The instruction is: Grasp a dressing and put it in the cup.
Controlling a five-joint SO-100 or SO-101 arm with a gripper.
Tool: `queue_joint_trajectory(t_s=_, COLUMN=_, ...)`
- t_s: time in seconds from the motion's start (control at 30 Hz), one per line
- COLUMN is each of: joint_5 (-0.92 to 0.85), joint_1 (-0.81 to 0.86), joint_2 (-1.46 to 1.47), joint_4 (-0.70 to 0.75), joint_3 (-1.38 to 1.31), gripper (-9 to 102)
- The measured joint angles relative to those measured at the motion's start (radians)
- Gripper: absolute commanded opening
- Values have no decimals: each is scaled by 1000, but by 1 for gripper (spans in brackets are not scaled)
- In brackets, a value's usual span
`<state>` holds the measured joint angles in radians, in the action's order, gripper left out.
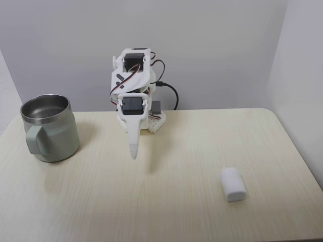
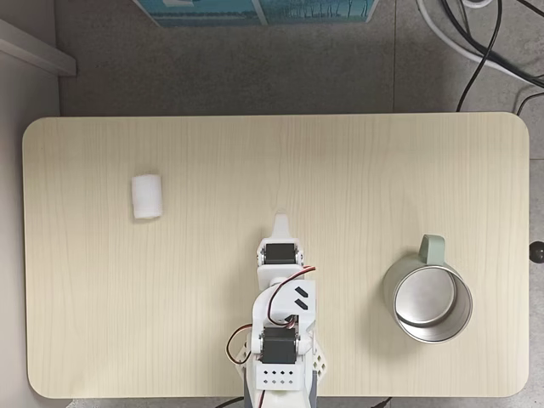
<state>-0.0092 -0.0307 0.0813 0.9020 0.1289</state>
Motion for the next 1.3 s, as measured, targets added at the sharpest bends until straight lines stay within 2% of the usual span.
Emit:
queue_joint_trajectory(t_s=0.97, joint_5=-44, joint_1=-17, joint_2=0, joint_4=0, joint_3=5, gripper=0)
queue_joint_trajectory(t_s=1.17, joint_5=-80, joint_1=12, joint_2=-15, joint_4=49, joint_3=155, gripper=0)
queue_joint_trajectory(t_s=1.3, joint_5=-107, joint_1=12, joint_2=-201, joint_4=54, joint_3=334, gripper=0)
